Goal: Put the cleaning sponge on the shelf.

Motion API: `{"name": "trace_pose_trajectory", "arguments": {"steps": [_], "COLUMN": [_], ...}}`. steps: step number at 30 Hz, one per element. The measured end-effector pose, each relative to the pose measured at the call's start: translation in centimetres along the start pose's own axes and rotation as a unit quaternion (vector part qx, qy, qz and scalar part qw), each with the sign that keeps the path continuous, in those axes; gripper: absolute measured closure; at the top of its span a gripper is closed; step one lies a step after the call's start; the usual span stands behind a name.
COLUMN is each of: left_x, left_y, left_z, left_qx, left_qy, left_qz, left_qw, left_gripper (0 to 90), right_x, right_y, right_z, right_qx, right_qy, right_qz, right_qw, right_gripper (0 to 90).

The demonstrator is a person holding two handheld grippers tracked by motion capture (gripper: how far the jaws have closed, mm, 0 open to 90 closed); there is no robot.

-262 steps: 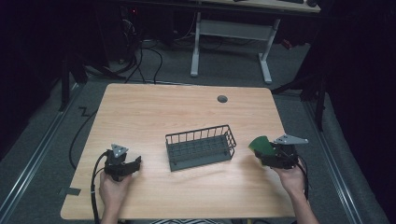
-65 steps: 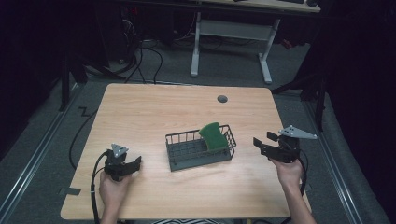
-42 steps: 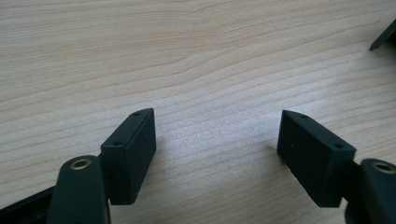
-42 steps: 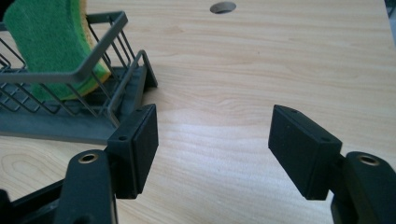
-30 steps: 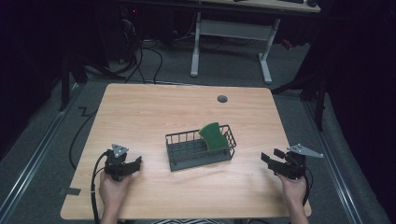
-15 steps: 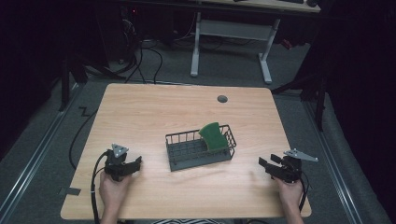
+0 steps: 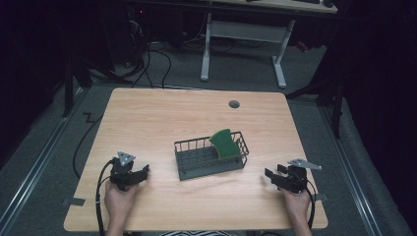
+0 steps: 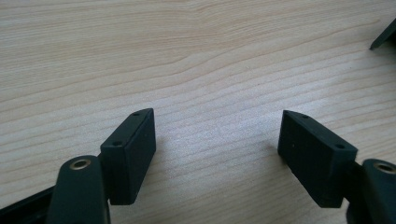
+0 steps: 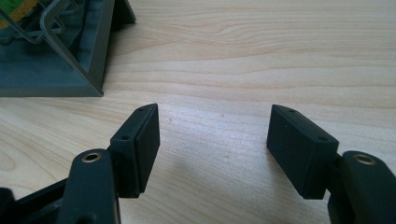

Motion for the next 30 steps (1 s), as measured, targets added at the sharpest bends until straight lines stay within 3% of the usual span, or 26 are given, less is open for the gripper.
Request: {"name": "trace_pose_trajectory", "arguments": {"steps": [10, 15, 30], "left_x": [0.00, 0.01, 0.00], "left_y": [0.00, 0.00, 0.00], "left_z": [0.00, -0.05, -0.07], "left_qx": [0.000, 0.001, 0.002], "left_qy": [0.000, 0.000, 0.000], "left_qz": [0.000, -0.001, -0.001], "left_qw": [1.0000, 1.0000, 1.0000], "left_gripper": [28.1, 28.1, 28.8], "right_x": [0.25, 0.42, 0.44], "right_y": [-0.42, -0.70, -0.71], "right_z": [0.42, 0.89, 0.88], "right_qx": [0.029, 0.062, 0.060], "right_qy": [0.037, 0.083, 0.080], "right_qz": [0.020, 0.028, 0.030], "right_qw": [0.9987, 0.9942, 0.9945], "right_gripper": [33.8, 32.4, 31.4]}}
Point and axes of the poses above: each handheld gripper's, and its own axes: y roughly backward along the jaws, x roughly out of its underside, z roughly to its left, the point moved 9 cm from there along -y, roughly forward along the jaws, and after that the axes turned 1 degree about x, right-handed, at the moved point
